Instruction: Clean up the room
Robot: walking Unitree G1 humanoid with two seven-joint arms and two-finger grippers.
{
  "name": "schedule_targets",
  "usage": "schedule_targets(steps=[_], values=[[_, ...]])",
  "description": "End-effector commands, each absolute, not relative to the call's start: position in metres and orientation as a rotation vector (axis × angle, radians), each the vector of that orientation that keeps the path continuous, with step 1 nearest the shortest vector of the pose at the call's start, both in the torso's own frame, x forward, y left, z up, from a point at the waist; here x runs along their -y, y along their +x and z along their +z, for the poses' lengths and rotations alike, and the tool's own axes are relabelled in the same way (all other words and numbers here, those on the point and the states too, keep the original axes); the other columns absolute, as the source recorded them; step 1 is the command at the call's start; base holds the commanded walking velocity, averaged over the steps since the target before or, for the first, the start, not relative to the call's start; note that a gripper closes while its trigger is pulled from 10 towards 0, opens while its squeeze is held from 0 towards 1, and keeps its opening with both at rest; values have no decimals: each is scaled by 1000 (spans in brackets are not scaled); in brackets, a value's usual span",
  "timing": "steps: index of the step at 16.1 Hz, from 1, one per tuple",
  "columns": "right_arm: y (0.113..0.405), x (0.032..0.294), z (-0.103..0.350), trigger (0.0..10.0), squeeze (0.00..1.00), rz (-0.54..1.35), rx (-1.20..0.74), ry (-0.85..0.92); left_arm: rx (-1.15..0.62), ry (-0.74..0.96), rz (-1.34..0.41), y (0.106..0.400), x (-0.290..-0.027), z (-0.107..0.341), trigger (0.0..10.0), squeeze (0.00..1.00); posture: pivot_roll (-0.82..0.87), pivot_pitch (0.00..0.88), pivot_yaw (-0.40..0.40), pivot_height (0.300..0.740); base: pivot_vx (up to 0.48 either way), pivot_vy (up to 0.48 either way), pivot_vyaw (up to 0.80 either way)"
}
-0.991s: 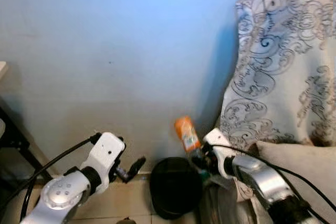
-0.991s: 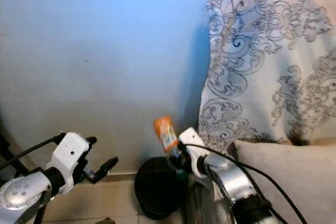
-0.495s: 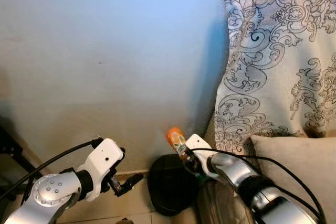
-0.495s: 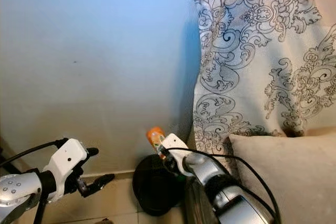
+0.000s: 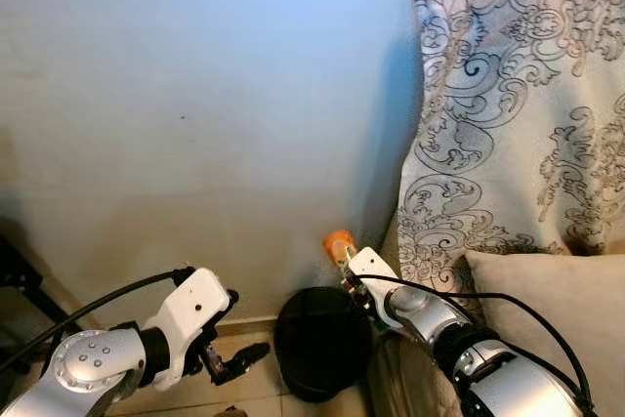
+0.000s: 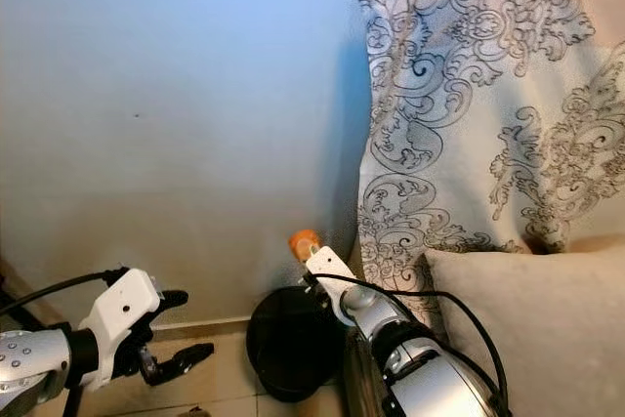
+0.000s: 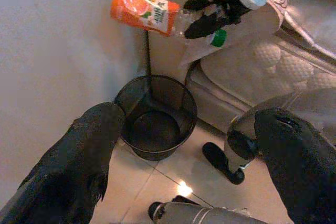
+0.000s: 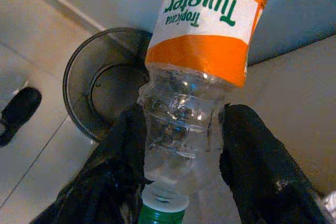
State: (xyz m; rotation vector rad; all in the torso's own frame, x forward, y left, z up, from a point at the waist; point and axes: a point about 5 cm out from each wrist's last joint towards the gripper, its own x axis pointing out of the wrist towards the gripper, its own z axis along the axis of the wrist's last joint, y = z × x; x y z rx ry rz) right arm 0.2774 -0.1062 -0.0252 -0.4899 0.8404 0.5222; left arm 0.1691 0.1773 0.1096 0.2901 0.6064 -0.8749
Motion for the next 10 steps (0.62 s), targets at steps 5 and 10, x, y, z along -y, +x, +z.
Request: schedule_targets(steps=[5,10], values=[[285,100,-19,10000,0,484,-809,-448,-608,299,-903,165,-174,113,10000,0,151,0,-56,740,0,0,0],[280,95,-22,10000,1000,480,-833,-385,-612,298,-899,165,-173,114,10000,0,154,0,-56,740,0,0,0]])
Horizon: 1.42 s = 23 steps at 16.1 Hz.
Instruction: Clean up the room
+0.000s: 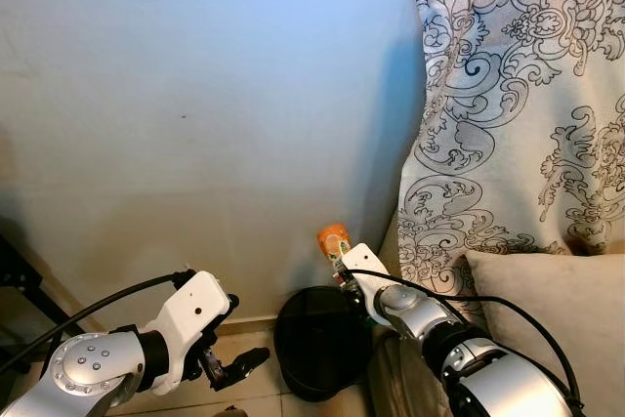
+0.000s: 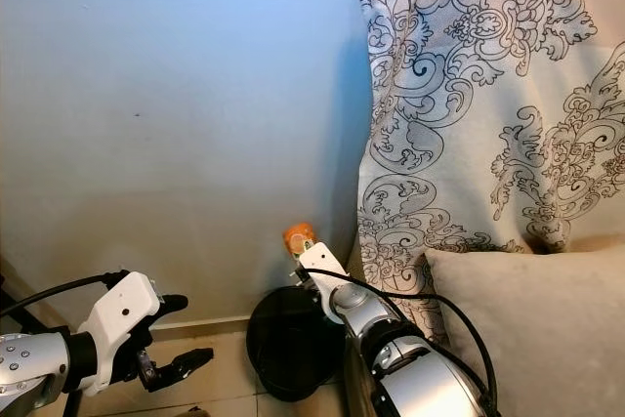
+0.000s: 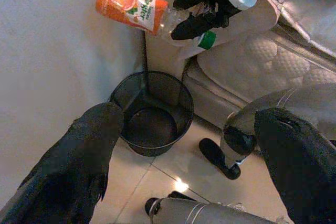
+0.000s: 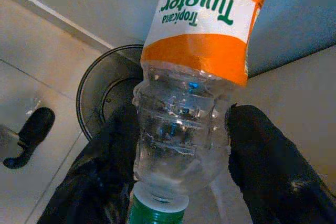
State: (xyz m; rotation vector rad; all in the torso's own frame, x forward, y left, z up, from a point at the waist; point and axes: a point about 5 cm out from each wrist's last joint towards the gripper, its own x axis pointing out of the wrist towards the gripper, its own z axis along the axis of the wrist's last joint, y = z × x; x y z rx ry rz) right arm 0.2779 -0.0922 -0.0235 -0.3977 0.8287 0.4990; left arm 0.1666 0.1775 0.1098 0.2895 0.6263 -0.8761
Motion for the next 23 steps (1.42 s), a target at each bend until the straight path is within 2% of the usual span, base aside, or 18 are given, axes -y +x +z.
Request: schedule_targets(steps=[1,9,11,12,13,14,17,18,19,20,23], values=[[280,95,-23,10000,1000,479,-836,-383,-612,298,-899,165,-173,114,10000,0,154,0,-56,740,0,0,0],[276,95,-25,10000,1000,482,-849,-345,-606,305,-886,168,-173,113,10000,0,152,0,-57,740,0,0,0],[278,94,-23,10000,1000,507,-826,-295,-578,313,-838,173,-173,113,10000,0,151,0,-61,740,0,0,0],[282,96,-19,10000,1000,507,-787,-236,-534,304,-734,182,-173,113,10000,0,147,0,-63,740,0,0,0],[287,105,-12,10000,1000,493,-726,-166,-480,271,-613,195,-172,116,10000,0,140,0,-62,740,0,0,0],[287,106,-12,10000,1000,490,-719,-157,-472,266,-604,196,-171,116,10000,0,132,0,-58,740,0,0,0],[274,141,19,10000,1000,407,-541,-65,-371,252,-483,216,-163,120,10000,0,81,0,-23,740,0,0,0],[270,145,27,10000,1000,383,-510,-32,-359,231,-467,218,-160,121,10000,0,69,0,-14,740,0,0,0],[261,152,40,10000,0,342,-460,19,-345,195,-443,221,-156,121,10000,0,48,0,-2,740,0,0,0],[250,160,54,10000,0,287,-391,44,-331,163,-422,223,-150,120,10000,0,26,0,9,740,0,0,0],[233,168,69,10000,0,134,-368,140,-268,153,-391,231,-143,126,10000,0,19,0,7,740,0,0,-521]])
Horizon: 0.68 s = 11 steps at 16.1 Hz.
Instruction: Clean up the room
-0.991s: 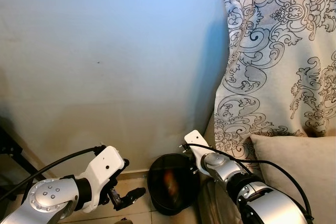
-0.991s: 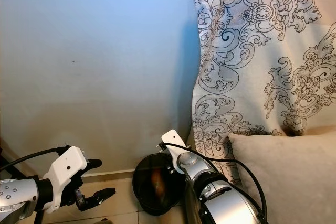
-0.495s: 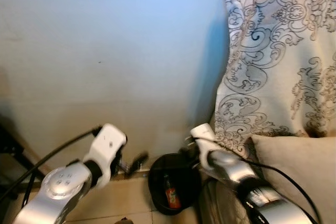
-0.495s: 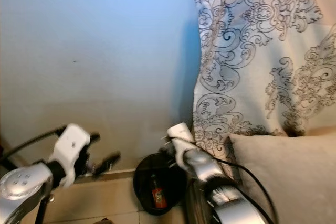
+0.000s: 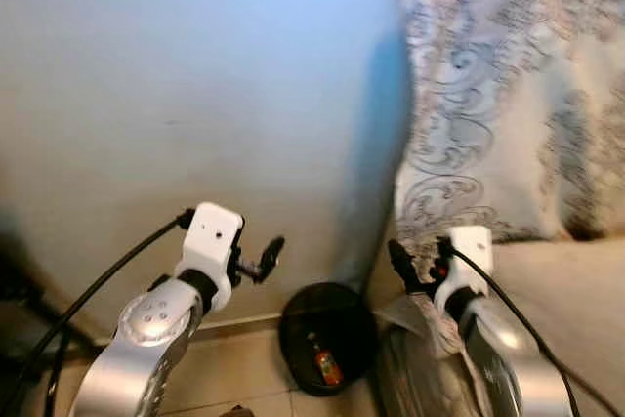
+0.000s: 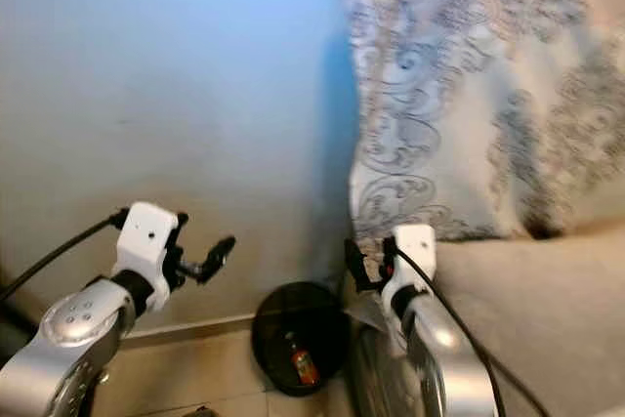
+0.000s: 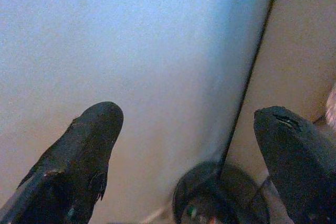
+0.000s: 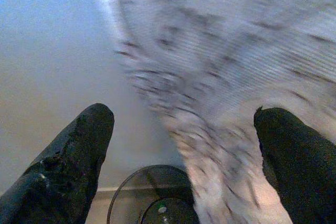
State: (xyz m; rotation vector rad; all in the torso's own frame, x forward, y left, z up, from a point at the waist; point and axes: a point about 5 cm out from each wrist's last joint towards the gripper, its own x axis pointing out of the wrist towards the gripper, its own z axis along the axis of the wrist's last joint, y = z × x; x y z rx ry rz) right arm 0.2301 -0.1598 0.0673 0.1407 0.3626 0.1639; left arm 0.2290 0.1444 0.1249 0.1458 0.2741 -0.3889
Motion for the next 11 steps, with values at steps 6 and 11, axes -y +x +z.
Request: schedule_targets(steps=[6,11], values=[[211,179,88,10000,0,7,-351,58,-216,147,-290,232,-154,128,10000,0,35,0,-10,740,0,0,-780],[211,190,91,10000,0,-146,-322,33,-201,135,-282,233,-154,130,10000,0,45,0,-12,740,0,0,-788]])
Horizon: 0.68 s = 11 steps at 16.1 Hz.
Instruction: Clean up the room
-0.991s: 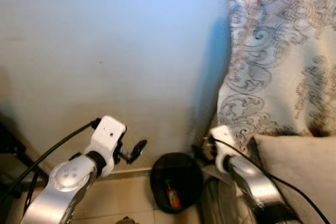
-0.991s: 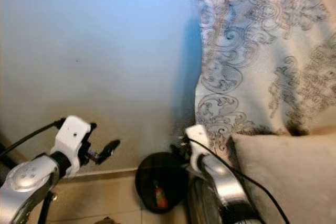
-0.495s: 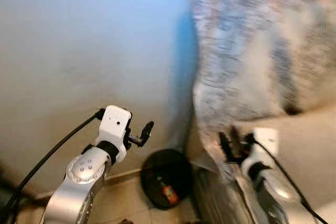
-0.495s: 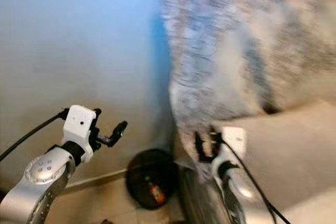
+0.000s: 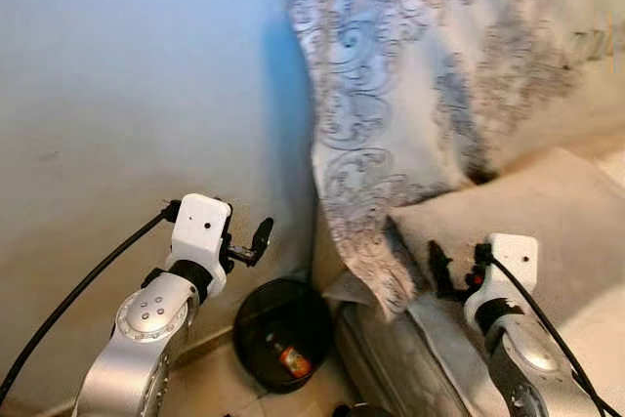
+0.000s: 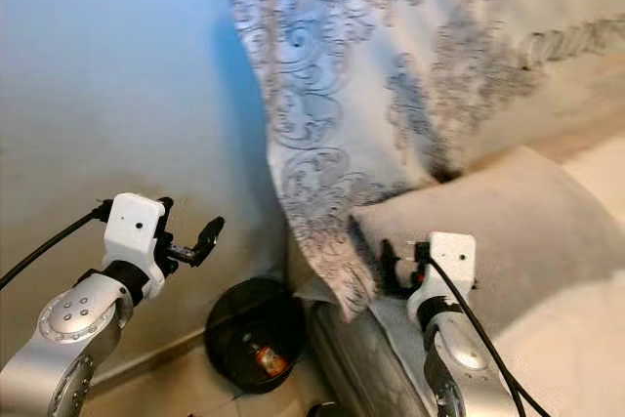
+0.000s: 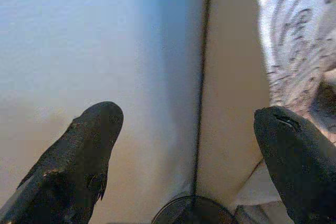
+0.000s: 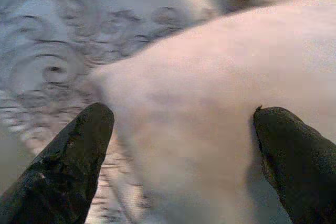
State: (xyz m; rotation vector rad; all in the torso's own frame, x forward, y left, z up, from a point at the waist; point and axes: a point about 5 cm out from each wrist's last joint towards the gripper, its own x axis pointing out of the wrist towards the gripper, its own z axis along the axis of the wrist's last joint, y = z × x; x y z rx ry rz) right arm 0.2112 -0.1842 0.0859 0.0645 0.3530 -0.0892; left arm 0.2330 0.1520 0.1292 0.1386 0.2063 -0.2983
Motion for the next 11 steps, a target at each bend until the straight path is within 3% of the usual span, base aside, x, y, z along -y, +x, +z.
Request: schedule_targets(steps=[1,6,11], values=[[205,185,85,10000,0,-73,-390,108,-202,135,-283,233,-156,130,10000,0,37,0,7,740,0,0,-700],[196,177,80,10000,0,-88,-402,127,-202,131,-310,235,-154,130,10000,0,30,0,33,740,0,0,-728],[201,171,87,10000,0,-35,-369,75,-138,130,-258,234,-155,134,10000,0,52,0,5,740,0,0,-779]])
